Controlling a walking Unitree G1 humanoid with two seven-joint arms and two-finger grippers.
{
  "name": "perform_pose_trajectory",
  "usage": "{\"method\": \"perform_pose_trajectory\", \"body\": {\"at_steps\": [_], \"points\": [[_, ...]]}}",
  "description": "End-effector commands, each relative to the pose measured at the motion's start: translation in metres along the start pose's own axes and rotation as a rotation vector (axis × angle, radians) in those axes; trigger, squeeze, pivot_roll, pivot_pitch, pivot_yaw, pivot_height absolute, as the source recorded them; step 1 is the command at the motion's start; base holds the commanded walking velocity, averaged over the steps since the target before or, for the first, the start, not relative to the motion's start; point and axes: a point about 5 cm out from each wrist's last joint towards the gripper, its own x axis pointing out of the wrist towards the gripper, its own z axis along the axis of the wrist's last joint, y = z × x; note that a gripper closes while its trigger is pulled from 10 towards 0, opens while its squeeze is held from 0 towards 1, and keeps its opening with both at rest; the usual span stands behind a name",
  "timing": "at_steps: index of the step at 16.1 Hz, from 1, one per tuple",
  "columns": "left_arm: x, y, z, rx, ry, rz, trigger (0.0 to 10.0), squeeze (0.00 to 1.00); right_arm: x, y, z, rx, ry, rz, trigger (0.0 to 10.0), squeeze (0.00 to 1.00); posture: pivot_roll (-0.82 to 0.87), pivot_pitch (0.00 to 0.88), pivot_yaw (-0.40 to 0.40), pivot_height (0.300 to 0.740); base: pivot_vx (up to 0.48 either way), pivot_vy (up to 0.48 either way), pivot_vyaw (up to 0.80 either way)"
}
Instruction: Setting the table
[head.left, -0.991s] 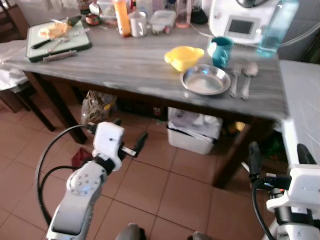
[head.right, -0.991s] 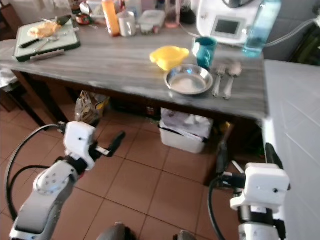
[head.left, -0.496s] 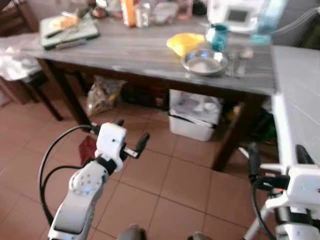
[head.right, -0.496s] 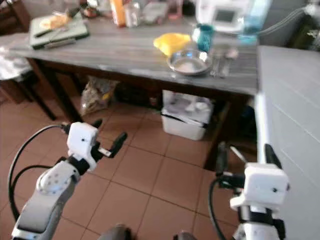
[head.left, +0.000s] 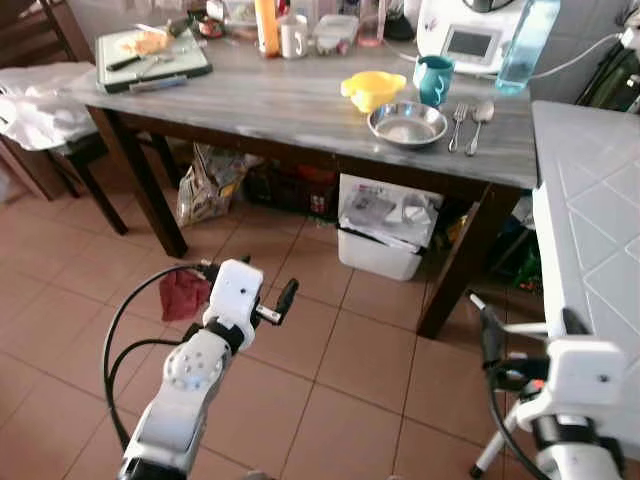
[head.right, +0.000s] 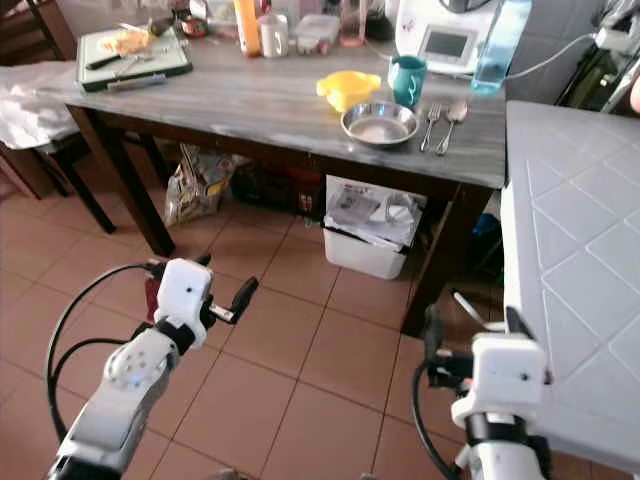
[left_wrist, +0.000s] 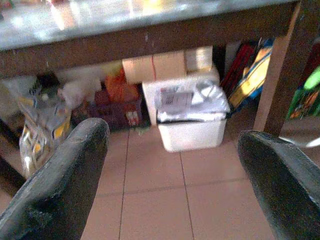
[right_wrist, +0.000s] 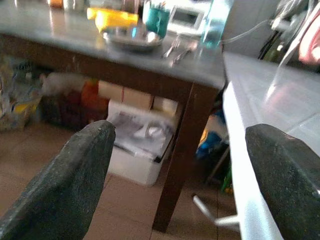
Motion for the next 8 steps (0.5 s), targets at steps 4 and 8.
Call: {"method": "perform_pose_trajectory", "body": {"at_steps": [4,8], "points": [[-0.009,0.001,-0.078,0.022,0.256,0.031,10.0,0.00,0.004,-0.001,-0.073,0.004,0.202,0.045,10.0,0.00,0.00,0.125,-0.010,0.714,0.000,0.000,0.00],[-0.012,0.004,-0.109,0.044,0.449,0.079,10.0,0.00,-0.002,0.014,-0.129,0.077,0.379,0.104,10.0,0.00,-0.02,0.111,-0.019,0.714,0.000,0.000,0.00]]}}
